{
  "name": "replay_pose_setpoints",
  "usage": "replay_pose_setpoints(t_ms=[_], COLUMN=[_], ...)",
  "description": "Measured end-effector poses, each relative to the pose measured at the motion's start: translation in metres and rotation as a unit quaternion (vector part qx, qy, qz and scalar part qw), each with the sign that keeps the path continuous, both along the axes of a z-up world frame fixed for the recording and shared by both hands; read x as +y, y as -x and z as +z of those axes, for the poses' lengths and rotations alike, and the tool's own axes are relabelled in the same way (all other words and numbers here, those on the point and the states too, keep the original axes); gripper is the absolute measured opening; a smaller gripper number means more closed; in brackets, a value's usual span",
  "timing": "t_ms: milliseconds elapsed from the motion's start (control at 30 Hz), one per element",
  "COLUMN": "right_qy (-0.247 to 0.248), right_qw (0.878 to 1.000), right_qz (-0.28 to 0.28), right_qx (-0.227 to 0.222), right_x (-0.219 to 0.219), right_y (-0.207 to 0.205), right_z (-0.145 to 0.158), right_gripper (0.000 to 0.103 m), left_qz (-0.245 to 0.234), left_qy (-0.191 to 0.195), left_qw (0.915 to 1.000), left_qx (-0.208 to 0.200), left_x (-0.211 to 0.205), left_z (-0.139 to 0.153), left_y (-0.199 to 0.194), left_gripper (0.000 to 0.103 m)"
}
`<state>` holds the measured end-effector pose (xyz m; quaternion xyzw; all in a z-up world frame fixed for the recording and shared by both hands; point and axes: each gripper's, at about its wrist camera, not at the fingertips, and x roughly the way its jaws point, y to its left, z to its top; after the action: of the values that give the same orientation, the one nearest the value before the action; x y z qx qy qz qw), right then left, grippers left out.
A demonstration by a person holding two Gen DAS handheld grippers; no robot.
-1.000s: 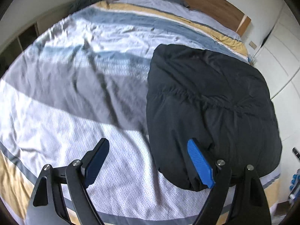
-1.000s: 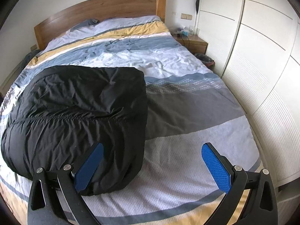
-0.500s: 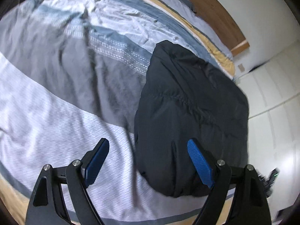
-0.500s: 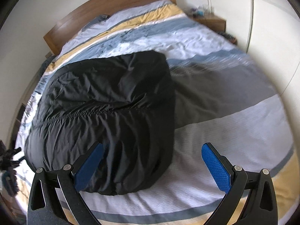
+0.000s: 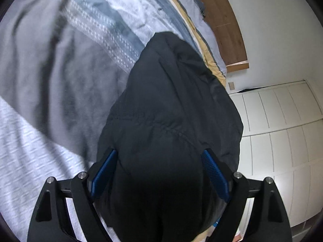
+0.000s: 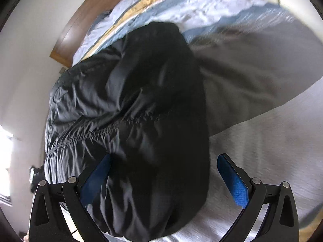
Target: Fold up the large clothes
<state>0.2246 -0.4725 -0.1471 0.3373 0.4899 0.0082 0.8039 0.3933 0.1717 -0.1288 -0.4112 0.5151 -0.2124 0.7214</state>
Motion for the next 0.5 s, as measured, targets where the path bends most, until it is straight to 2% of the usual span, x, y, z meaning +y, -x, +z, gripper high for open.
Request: replay_pose_setpoints(t_ms=[300,400,500], right_qy=[-0.118,-0.144,-0.178], right_qw=[0.992,0.988,0.981], right_qz=[0.036,0.047,0.083], right_qx=[0.016,0.012,0.000], right_x=[-0.004,0.003,0.021], right_y=[-0.021,-0.033,-0.049], right_z=[-0.048,-0.057,-0.061], right_gripper=[0.103,0.103,0.103], left_qz=[-0.039,-0.049,-0.066], left_qy=[0.100,0.121,0.135], left_qw=[0.9937,0.9907,0.9880], left_qx=[0.034,0.037,0.037], left_x=[-0.014,-0.024,-0.038], left_z=[-0.050,-0.058,-0.057], left_y=[-0.018,-0.021,-0.026], left_gripper=[0.086,0.091,0.101])
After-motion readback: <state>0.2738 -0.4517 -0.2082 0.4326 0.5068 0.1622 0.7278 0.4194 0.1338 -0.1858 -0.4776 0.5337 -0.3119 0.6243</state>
